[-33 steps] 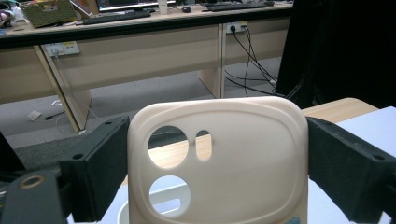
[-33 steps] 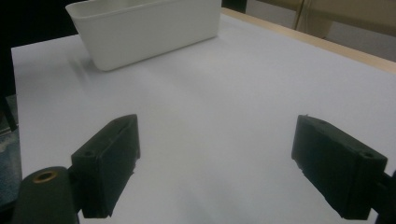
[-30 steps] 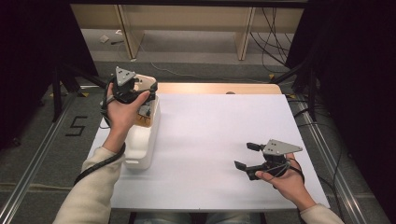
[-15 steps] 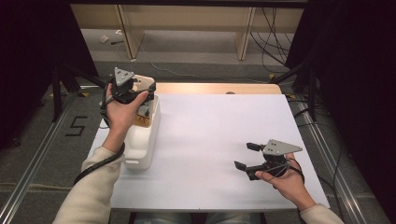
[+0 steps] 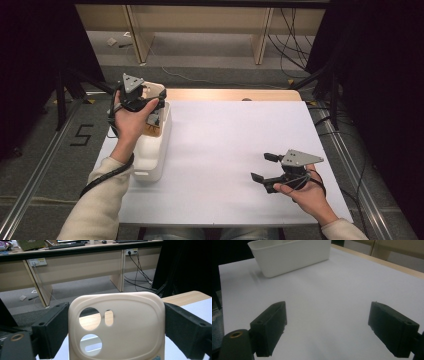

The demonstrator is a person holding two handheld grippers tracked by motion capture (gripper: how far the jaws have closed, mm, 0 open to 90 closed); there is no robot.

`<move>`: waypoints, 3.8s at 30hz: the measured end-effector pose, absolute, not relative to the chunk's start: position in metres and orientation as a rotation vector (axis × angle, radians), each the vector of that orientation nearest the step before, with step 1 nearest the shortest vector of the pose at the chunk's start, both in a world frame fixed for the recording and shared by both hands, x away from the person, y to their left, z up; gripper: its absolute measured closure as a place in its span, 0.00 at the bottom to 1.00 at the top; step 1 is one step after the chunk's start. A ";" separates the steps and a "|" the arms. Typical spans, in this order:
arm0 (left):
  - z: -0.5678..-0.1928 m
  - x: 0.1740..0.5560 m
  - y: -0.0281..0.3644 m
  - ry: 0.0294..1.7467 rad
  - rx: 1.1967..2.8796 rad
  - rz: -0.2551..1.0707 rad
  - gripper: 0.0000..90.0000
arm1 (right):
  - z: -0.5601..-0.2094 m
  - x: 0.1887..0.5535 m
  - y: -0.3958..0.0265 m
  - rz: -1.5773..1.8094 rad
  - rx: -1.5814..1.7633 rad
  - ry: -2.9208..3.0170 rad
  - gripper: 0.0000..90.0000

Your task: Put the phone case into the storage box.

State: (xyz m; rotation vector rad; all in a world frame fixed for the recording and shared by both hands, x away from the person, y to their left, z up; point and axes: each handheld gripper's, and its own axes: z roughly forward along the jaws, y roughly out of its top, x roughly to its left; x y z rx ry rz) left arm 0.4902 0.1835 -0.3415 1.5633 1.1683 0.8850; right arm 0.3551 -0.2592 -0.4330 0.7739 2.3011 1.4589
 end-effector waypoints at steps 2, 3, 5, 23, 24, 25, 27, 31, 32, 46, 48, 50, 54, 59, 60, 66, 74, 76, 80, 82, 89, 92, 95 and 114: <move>-0.343 0.491 0.184 1.171 1.564 0.884 0.12 | -0.433 0.355 -0.259 1.459 0.775 2.301 0.18; -0.343 0.491 0.184 1.172 1.565 0.883 0.12 | -0.433 0.355 -0.259 1.459 0.775 2.301 0.18; -0.344 0.491 0.184 1.172 1.570 0.886 0.12 | -0.433 0.355 -0.259 1.460 0.774 2.300 0.18; -0.349 0.494 0.187 1.184 1.567 0.880 0.12 | -0.433 0.355 -0.259 1.455 0.774 2.303 0.18; -0.350 0.494 0.187 1.185 1.567 0.879 0.12 | -0.433 0.355 -0.259 1.456 0.775 2.303 0.18; -0.350 0.495 0.187 1.185 1.569 0.881 0.12 | -0.433 0.355 -0.259 1.456 0.774 2.303 0.18; -0.350 0.495 0.187 1.189 1.571 0.881 0.12 | -0.433 0.355 -0.259 1.456 0.774 2.303 0.18; -0.352 0.496 0.188 1.196 1.567 0.878 0.12 | -0.433 0.355 -0.259 1.457 0.776 2.302 0.18; -0.352 0.497 0.188 1.196 1.568 0.878 0.12 | -0.433 0.355 -0.259 1.461 0.775 2.302 0.18; -0.358 0.506 0.189 1.217 1.569 0.870 0.12 | -0.434 0.355 -0.259 1.459 0.777 2.306 0.18; -0.359 0.509 0.189 1.221 1.567 0.867 0.12 | -0.434 0.355 -0.259 1.460 0.778 2.306 0.18; -0.360 0.511 0.188 1.225 1.569 0.865 0.12 | -0.434 0.355 -0.258 1.461 0.778 2.305 0.18; -0.362 0.515 0.186 1.228 1.572 0.869 0.12 | -0.434 0.356 -0.259 1.462 0.778 2.305 0.18; -0.362 0.518 0.187 1.233 1.575 0.867 0.12 | -0.434 0.356 -0.259 1.463 0.776 2.306 0.18; -0.362 0.518 0.187 1.234 1.572 0.866 0.12 | -0.434 0.356 -0.259 1.464 0.776 2.306 0.18; -0.364 0.523 0.191 1.242 1.567 0.866 0.12 | -0.434 0.355 -0.259 1.460 0.775 2.308 0.18; -0.366 0.531 0.194 1.219 1.578 0.876 0.12 | -0.434 0.356 -0.259 1.462 0.776 2.307 0.18; -0.365 0.533 0.193 1.222 1.578 0.877 0.12 | -0.434 0.356 -0.259 1.462 0.774 2.308 0.18; -0.365 0.535 0.192 1.231 1.580 0.881 0.12 | -0.434 0.356 -0.259 1.461 0.775 2.308 0.18; -0.365 0.536 0.191 1.243 1.582 0.880 0.12 | -0.434 0.356 -0.259 1.462 0.776 2.307 0.18; -0.367 0.542 0.190 1.258 1.582 0.863 0.12 | -0.434 0.355 -0.259 1.462 0.774 2.307 0.18; -0.368 0.544 0.190 1.264 1.582 0.856 0.12 | -0.434 0.355 -0.259 1.462 0.775 2.307 0.18; -0.369 0.546 0.189 1.263 1.594 0.855 0.12 | -0.434 0.355 -0.259 1.461 0.774 2.308 0.18; -0.379 0.558 0.190 1.296 1.607 0.821 0.12 | -0.434 0.355 -0.259 1.462 0.772 2.309 0.18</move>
